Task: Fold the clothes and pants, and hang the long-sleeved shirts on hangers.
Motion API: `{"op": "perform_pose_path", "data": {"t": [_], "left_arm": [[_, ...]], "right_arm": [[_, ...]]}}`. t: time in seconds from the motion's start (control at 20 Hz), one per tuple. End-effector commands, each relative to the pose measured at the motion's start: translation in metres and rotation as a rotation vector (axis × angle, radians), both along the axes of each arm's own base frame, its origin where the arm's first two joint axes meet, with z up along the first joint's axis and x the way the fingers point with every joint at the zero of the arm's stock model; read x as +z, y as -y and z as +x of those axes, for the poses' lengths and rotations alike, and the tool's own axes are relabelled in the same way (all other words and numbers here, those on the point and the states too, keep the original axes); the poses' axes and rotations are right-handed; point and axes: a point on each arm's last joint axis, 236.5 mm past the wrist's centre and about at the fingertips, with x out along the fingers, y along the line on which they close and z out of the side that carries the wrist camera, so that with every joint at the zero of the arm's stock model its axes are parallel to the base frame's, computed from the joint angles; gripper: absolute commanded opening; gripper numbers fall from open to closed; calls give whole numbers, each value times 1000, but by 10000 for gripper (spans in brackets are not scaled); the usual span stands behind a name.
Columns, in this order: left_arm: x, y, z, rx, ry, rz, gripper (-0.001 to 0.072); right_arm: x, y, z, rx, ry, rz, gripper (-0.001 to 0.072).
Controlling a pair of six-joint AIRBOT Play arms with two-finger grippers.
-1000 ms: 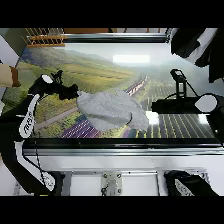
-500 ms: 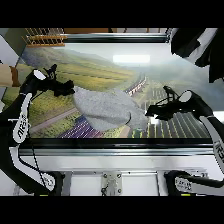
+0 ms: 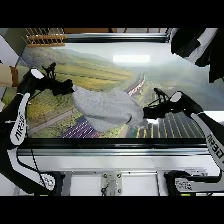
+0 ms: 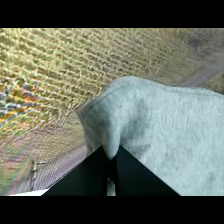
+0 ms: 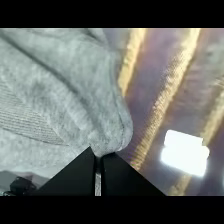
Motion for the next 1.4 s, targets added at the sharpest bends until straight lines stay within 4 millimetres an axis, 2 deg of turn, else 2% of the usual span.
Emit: {"op": "perform_pose_path", "data": {"t": [0.0, 0.1, 0.15, 0.2, 0.25, 0.35, 0.4, 0.45, 0.55, 0.65, 0.75, 0.9, 1.0, 1.05, 1.15, 1.25, 1.35], "left_arm": [[80, -18, 19, 55, 202, 25, 9], [184, -31, 22, 76, 418, 51, 9], [243, -32, 14, 78, 540, 66, 9], [299, -31, 1, 77, 655, 83, 9], [355, -27, -20, 69, 772, 97, 9], [444, -18, -72, 63, 972, 122, 9], [480, -11, -102, 55, 1059, 130, 9], [506, -7, -128, 55, 1127, 138, 9], [541, 1, -178, 53, 1229, 150, 9], [553, 7, -218, 53, 1283, 156, 9], [550, 11, -247, 54, 1300, 158, 9], [537, 14, -276, 62, 1306, 152, 9], [524, 14, -281, 79, 1284, 133, 9], [512, 13, -277, 82, 1257, 130, 9], [479, 2, -254, 118, 1161, 143, 9], [427, -10, -211, 146, 998, 132, 9], [363, -14, -162, 138, 813, 110, 9]], "right_arm": [[78, 20, 40, 14, 234, -67, 20], [188, 31, 64, -1, 497, -91, 19], [244, 33, 66, -11, 630, -96, 19], [304, 34, 60, -22, 770, -101, 19], [355, 34, 48, -29, 891, -104, 19], [442, 34, 9, -48, 1111, -108, 19], [477, 35, -15, -64, 1212, -107, 19], [504, 36, -36, -79, 1295, -106, 19], [543, 37, -77, -106, 1430, -103, 19], [560, 36, -105, -111, 1489, -99, 19], [569, 35, -125, -122, 1522, -86, 19], [570, 34, -137, -142, 1510, -51, 19], [553, 30, -133, -137, 1427, -30, 19], [541, 28, -127, -137, 1364, -16, 18], [501, 24, -103, -139, 1175, 12, 19], [446, 21, -71, -142, 932, 27, 18], [384, 21, -34, -113, 715, 7, 18]]}}
